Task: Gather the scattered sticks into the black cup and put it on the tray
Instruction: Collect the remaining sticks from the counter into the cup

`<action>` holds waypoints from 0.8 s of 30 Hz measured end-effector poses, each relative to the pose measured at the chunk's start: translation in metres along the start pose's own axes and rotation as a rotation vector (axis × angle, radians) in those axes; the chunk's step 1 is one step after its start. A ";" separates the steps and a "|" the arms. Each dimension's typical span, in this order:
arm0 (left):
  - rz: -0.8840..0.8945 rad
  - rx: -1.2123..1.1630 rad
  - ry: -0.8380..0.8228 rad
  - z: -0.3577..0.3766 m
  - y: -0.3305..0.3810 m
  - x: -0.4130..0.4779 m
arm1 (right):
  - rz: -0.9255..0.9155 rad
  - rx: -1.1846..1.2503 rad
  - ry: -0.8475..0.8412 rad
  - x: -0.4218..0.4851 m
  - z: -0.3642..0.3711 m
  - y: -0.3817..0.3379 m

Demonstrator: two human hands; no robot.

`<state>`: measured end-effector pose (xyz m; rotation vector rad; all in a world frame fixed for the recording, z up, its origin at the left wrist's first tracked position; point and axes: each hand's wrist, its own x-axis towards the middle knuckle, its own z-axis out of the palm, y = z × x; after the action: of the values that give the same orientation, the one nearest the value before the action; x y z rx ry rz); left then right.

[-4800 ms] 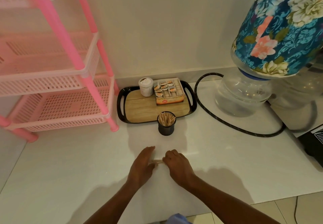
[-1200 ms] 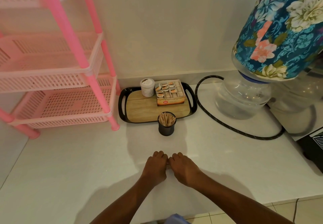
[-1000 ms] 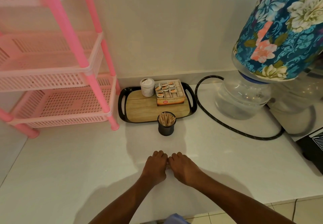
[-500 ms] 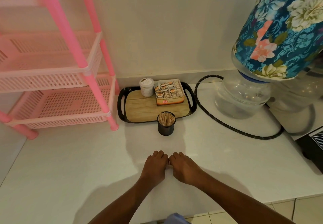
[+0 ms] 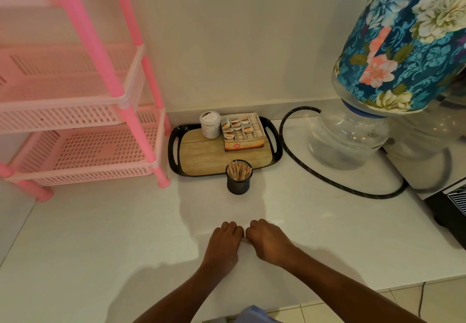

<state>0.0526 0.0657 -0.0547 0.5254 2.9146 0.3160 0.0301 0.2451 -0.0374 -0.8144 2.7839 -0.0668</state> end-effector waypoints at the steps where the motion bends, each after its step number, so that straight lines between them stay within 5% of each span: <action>1: 0.000 0.000 0.001 0.000 0.000 0.000 | 0.002 -0.001 -0.006 0.001 -0.001 -0.001; 13: 0.015 0.064 -0.045 -0.002 0.006 0.002 | 0.042 0.060 0.044 -0.002 -0.001 -0.007; 24: 0.041 -0.046 0.094 0.006 -0.002 -0.004 | 0.007 -0.046 0.017 -0.010 -0.008 -0.011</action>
<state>0.0569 0.0639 -0.0605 0.5790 2.9815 0.4228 0.0423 0.2413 -0.0258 -0.8185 2.8142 -0.0084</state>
